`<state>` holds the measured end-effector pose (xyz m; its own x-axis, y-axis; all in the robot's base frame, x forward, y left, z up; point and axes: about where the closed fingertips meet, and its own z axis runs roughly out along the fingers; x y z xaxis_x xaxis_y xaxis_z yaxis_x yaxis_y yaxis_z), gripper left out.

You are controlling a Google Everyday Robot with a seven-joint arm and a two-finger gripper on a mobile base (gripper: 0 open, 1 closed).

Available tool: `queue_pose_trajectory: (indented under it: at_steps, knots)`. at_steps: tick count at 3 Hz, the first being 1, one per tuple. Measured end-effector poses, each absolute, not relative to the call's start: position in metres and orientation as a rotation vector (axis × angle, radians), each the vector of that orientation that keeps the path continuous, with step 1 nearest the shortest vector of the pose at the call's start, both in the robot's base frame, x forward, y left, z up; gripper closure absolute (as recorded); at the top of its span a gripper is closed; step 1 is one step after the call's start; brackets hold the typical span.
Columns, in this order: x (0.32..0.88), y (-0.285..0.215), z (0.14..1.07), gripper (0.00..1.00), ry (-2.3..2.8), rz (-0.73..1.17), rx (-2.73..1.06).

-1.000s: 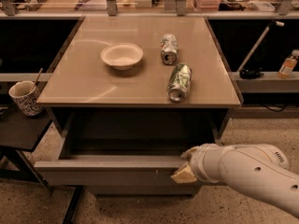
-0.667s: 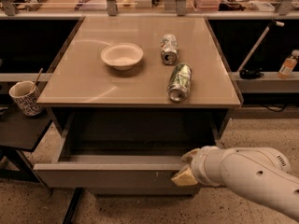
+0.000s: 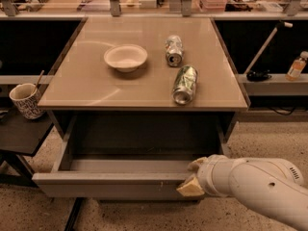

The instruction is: Open top drawer

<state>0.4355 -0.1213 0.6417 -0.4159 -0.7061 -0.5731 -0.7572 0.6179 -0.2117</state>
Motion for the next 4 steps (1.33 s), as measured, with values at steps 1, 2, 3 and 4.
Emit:
queue_pose_trajectory:
  at_steps: [1, 2, 3, 4]
  knots:
    - [0.435, -0.121, 0.646, 1.00, 2.209, 0.105, -1.144]
    - [0.423, -0.117, 0.642, 1.00, 2.203, 0.119, -1.143]
    - [0.423, -0.117, 0.647, 1.00, 2.203, 0.119, -1.143]
    - [0.410, -0.115, 0.641, 1.00, 2.197, 0.130, -1.135]
